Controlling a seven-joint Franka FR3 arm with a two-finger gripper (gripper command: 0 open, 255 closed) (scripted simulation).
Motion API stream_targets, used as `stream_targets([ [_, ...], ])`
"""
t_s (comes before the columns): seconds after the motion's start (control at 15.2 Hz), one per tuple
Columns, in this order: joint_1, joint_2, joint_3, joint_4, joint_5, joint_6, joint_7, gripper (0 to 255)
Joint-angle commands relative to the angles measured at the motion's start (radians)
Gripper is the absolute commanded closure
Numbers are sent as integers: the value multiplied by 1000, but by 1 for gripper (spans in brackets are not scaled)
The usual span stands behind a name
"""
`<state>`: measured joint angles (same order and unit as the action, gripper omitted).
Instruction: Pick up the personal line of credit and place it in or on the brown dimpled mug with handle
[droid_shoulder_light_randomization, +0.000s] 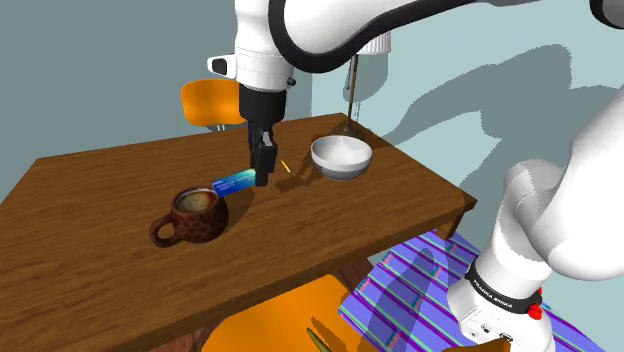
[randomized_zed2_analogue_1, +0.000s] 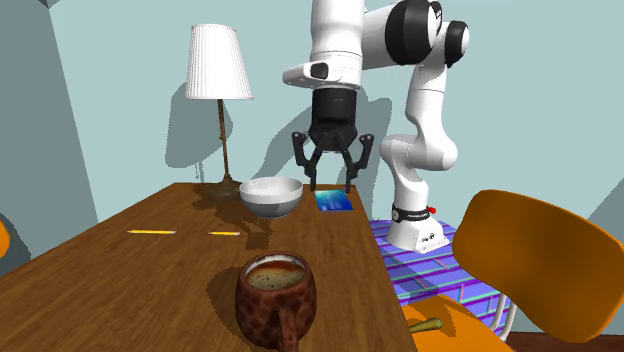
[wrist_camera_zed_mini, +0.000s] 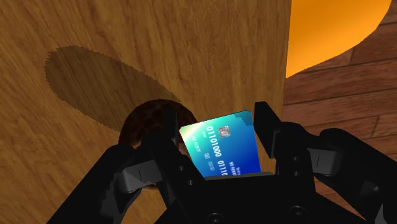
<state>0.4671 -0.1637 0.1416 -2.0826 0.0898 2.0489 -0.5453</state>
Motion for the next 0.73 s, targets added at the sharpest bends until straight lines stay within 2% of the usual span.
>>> stream_targets([
  [0.0,-1,83,5,94,-13,-11,11,255],
  [0.4,7,331,10,413,-57,-85,40,255],
  [0.46,12,405,11,519,-70,-116,47,255],
  [0.66,12,407,10,481,-70,-76,45,255],
])
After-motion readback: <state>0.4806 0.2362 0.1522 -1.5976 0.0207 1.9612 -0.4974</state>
